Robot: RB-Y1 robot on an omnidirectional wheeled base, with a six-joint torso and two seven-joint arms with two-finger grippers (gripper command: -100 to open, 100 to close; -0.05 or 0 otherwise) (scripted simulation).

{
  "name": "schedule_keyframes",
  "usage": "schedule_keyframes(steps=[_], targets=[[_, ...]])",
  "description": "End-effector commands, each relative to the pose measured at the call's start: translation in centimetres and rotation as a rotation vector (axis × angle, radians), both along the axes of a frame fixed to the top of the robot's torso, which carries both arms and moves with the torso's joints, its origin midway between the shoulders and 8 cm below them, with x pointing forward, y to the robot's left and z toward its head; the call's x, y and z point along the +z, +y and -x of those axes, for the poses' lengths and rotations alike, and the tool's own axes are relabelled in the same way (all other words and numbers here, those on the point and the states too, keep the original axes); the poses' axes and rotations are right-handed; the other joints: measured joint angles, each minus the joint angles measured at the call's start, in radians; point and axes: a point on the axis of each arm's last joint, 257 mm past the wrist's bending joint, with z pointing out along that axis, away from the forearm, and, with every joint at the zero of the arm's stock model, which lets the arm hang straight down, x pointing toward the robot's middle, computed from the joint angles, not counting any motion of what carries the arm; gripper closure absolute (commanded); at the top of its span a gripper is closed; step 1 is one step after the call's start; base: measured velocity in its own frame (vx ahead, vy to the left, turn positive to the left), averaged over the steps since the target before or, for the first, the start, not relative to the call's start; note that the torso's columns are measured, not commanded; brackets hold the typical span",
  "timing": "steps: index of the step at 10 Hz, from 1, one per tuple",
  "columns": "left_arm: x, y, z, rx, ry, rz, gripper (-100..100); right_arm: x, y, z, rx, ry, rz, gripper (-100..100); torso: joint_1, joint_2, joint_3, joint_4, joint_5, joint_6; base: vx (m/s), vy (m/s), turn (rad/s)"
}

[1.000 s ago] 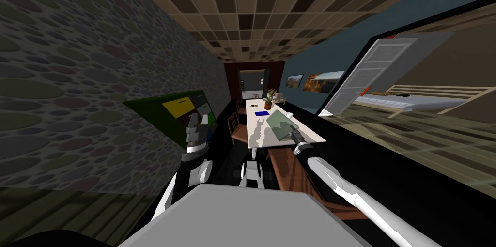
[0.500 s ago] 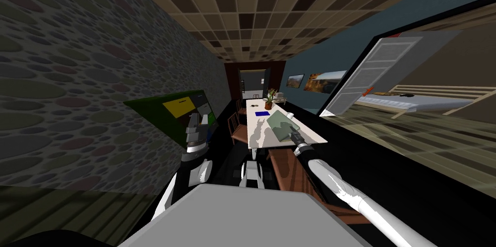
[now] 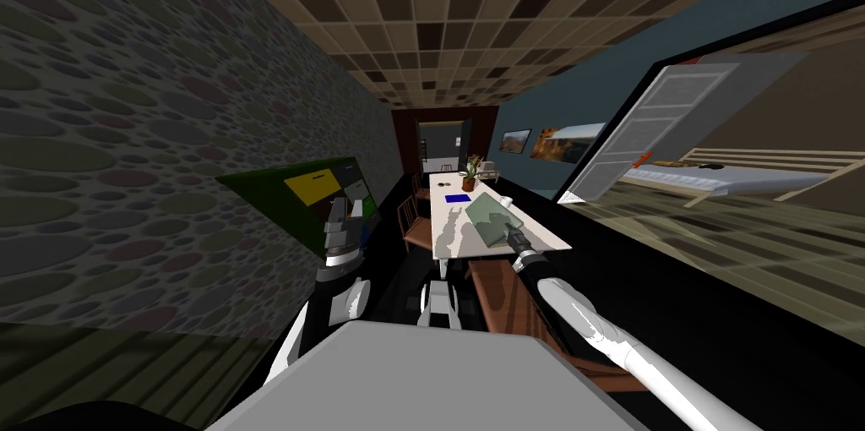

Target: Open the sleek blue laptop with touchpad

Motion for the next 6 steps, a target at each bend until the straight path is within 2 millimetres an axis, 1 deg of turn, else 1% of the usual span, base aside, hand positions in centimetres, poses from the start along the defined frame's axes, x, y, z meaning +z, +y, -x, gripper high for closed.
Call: schedule_keyframes(steps=[1, 3, 6], targets=[[0.0, 0.0, 0.0, 0.0, 0.0, 0.0, 0, -0.44, 0.21, -0.53, -0.014, 0.012, -0.089, 100, 0.0, 0.001, 0.0, 0.0, 0.0, 0.0, -0.036, -0.012, 0.119], [0.0, 0.0, 0.0, 0.0, 0.0, 0.0, 0, -0.55, 0.27, -0.66, -0.017, 0.015, -0.112, 100, 0.0, 0.0, 0.0, 0.0, 0.0, 0.0, -0.016, -0.005, 0.054], [0.0, 0.0, 0.0, 0.0, 0.0, 0.0, 0, -0.55, 0.27, -0.66, -0.017, 0.015, -0.112, 100, 0.0, -0.001, -0.001, 0.0, 0.0, 0.0, 0.005, 0.002, -0.017]])
